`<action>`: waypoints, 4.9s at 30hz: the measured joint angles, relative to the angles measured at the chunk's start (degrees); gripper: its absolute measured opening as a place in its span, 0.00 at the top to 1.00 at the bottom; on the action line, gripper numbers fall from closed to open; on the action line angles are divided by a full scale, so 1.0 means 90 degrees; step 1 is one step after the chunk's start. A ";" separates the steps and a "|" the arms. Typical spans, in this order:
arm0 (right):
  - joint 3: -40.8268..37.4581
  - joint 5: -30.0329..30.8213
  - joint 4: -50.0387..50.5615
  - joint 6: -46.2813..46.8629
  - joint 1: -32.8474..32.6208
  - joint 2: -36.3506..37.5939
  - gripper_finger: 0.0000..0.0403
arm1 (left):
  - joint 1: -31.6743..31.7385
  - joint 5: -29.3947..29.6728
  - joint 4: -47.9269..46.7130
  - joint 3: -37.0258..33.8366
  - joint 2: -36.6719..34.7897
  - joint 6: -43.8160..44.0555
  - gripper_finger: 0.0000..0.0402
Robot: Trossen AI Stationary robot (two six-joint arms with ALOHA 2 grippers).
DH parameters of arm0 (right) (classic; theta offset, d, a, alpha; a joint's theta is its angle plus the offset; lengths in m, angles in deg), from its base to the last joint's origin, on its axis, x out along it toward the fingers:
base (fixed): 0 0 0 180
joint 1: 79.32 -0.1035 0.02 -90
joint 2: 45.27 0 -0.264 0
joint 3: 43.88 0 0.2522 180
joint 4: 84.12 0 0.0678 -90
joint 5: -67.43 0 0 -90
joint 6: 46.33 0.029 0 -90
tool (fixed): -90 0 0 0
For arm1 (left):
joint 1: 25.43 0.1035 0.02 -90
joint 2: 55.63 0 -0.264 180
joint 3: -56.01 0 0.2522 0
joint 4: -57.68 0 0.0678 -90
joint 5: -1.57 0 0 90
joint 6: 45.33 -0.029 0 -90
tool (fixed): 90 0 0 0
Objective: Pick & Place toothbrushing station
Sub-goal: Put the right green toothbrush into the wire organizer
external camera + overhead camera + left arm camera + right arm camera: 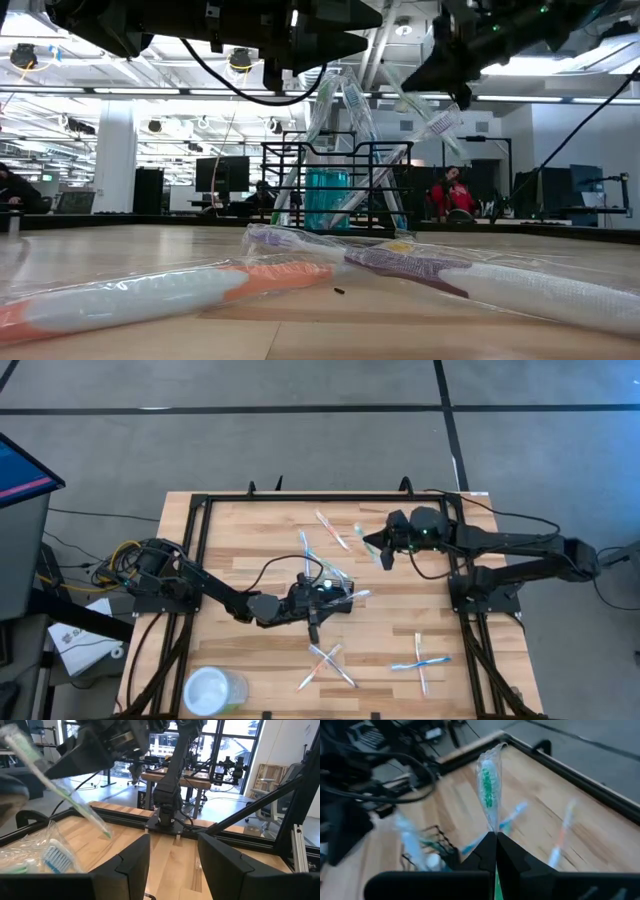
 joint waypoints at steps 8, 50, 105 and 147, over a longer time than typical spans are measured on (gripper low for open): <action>0.0000 -0.0177 -0.0670 -0.0173 -0.0499 0.0073 1.00 | 0.0035 0.0148 0.0102 0.0000 0.0000 0.0044 0.60; 0.0097 -0.0316 -0.3837 -0.0722 -0.2331 -0.1107 1.00 | 0.0942 -0.1782 0.0484 0.0000 -0.0799 -0.0073 0.60; 0.0104 -0.0319 -0.3491 -0.0821 -0.2360 -0.0916 1.00 | 0.0626 -0.1614 0.0471 -0.1021 -0.2013 -0.0390 0.99; 0.0107 -0.0323 -0.3410 -0.0954 -0.2358 -0.0931 1.00 | 0.0495 -0.0187 0.0904 -0.2582 -0.2105 -0.0384 0.99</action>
